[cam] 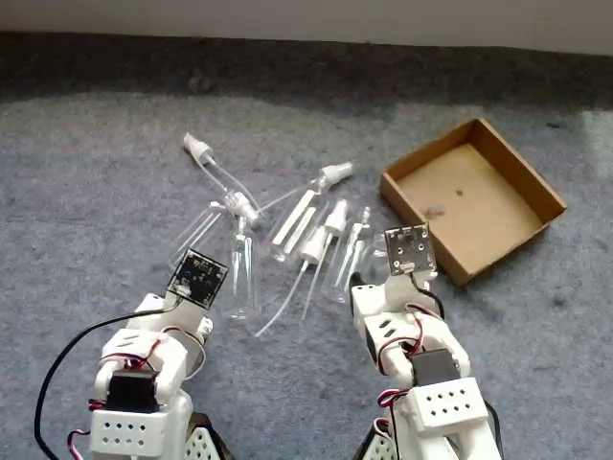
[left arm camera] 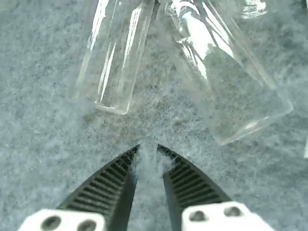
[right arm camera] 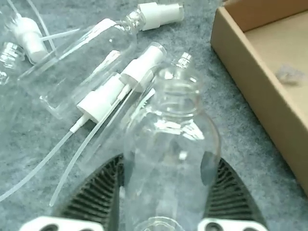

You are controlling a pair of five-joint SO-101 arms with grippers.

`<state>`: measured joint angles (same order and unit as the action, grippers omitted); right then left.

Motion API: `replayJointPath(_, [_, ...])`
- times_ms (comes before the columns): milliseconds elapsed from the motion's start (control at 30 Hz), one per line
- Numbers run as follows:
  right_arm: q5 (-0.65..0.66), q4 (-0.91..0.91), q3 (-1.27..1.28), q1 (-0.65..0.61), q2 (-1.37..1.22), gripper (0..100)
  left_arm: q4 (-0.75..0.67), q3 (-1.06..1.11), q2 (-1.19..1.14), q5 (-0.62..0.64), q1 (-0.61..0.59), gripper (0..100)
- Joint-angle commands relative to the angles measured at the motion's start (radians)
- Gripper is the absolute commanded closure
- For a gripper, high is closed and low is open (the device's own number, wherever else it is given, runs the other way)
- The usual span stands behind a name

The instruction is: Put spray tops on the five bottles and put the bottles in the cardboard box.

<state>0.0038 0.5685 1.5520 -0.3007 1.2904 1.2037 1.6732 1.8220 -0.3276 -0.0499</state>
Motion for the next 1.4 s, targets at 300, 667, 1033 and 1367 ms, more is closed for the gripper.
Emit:
replayJointPath(300, [-0.006,-0.027,-0.013,-0.004,0.019,87.1,0.1,-0.427,-0.015,-0.06,-0.076,100])
replayJointPath(667, [-0.009,-0.027,-0.022,-0.001,0.019,87.1,0.12,-0.719,-0.438,-0.061,-0.074,99])
replayJointPath(1033, [-0.011,-0.025,-0.021,0.067,0.019,87.1,0.172,-0.958,-0.974,-0.057,0.127,99])
replayJointPath(1367, [-0.005,-0.027,-0.022,0.074,0.019,87.1,0.252,-1.316,-1.437,-0.055,0.318,99])
